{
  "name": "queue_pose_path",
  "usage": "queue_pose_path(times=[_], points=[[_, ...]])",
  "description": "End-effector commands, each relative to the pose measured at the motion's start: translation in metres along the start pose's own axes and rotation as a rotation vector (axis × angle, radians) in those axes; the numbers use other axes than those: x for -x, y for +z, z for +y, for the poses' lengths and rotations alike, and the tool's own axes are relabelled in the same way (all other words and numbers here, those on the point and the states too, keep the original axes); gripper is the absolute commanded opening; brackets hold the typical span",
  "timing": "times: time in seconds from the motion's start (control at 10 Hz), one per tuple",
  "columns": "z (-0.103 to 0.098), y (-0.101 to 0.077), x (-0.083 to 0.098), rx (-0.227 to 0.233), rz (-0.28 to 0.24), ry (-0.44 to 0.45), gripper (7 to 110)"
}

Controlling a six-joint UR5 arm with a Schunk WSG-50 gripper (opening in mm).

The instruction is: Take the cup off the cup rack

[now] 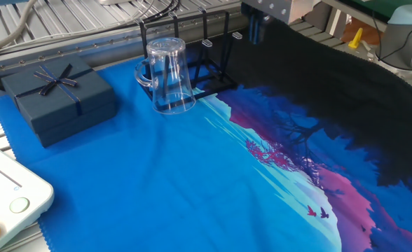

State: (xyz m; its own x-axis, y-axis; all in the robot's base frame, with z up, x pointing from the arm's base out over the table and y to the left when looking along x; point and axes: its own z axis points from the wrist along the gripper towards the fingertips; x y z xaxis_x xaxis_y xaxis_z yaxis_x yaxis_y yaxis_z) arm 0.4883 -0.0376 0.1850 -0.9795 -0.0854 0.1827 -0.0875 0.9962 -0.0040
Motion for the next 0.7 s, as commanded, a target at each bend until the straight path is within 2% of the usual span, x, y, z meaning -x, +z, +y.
queue_pose_path(times=[0.0,0.1,0.2,0.3,0.4,0.5,0.6], points=[[0.015,-0.002,-0.01,0.064,0.038,-0.051,7],[0.021,-0.002,0.001,0.085,-0.011,-0.087,7],[0.042,-0.005,0.005,0.169,-0.034,-0.149,7],[0.053,-0.007,0.006,0.214,-0.048,-0.197,7],[0.035,-0.004,0.013,0.181,-0.051,-0.251,7],[-0.005,-0.002,0.04,0.141,-0.081,-0.291,7],[-0.026,0.001,0.057,0.125,-0.102,-0.309,7]])
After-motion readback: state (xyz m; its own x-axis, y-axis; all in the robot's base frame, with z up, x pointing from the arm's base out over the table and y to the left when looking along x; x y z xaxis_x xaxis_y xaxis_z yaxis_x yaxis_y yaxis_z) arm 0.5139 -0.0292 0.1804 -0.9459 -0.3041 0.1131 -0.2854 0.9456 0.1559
